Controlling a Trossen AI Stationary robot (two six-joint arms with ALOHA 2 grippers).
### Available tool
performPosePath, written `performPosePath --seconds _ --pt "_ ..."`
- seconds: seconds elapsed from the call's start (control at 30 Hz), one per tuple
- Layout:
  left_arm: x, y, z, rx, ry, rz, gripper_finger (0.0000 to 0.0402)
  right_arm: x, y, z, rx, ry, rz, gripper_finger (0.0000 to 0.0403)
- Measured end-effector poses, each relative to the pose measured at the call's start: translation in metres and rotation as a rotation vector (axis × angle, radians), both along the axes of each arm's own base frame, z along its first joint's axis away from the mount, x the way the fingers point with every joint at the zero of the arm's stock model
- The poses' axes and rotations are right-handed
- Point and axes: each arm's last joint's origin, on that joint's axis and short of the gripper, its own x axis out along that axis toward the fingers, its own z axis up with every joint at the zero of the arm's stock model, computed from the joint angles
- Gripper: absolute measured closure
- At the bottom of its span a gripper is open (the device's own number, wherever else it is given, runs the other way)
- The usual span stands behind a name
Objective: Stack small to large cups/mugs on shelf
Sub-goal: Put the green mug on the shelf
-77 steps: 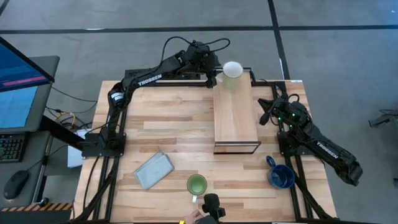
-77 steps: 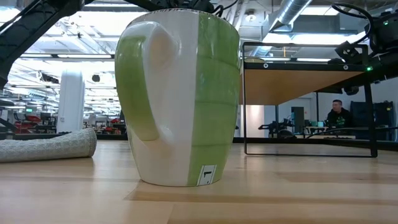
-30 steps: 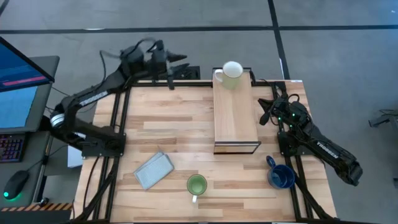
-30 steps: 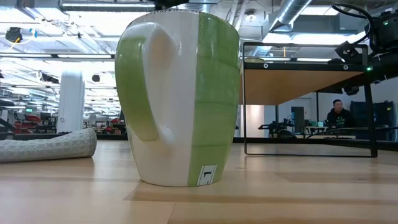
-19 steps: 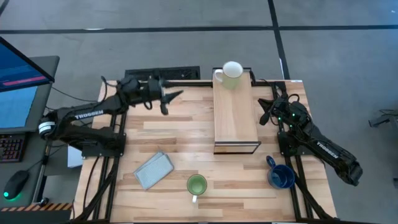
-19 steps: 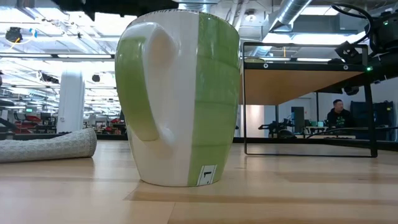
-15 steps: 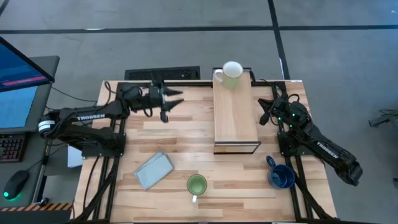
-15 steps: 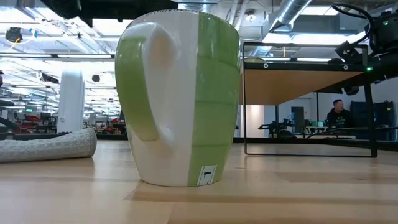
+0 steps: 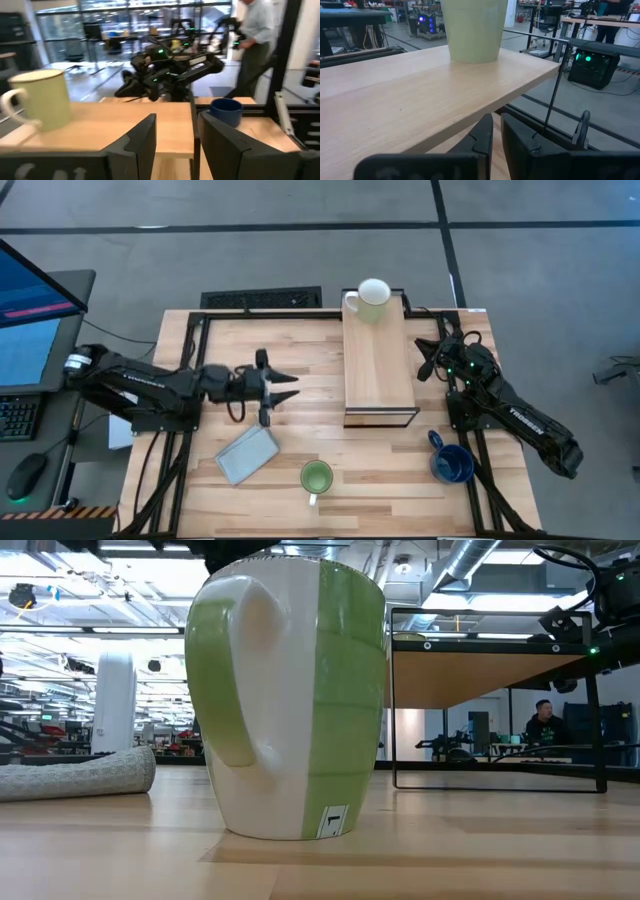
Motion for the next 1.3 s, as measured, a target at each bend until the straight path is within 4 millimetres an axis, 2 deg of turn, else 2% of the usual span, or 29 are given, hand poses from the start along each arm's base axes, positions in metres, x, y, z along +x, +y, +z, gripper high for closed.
performPosePath --seconds 0.23,0.47,0.77,1.03,1.17,1.3 --pt "-0.005 -0.05 -0.014 -0.067 0.04 0.168 0.0264 0.0 0.0 0.0 0.0 0.0 0.0 0.0343" --pt "0.0 -0.096 -0.03 -0.124 0.027 0.228 0.0264 0.0 0.0 0.0 0.0 0.0 0.002 0.0343" --pt "0.029 -0.161 -0.036 -0.184 0.031 0.223 0.0264 0.0 0.0 0.0 0.0 -0.001 0.003 0.0343" --pt "0.058 -0.216 -0.036 -0.181 0.023 0.299 0.0264 0.0 0.0 0.0 0.0 -0.001 0.003 0.0343" --pt "0.064 -0.236 -0.035 -0.182 0.025 0.39 0.0264 0.0 0.0 0.0 0.0 -0.001 0.003 0.0343" --pt "0.071 -0.247 -0.04 -0.206 0.028 0.43 0.0264 0.0 0.0 0.0 0.0 -0.001 0.003 0.0343"
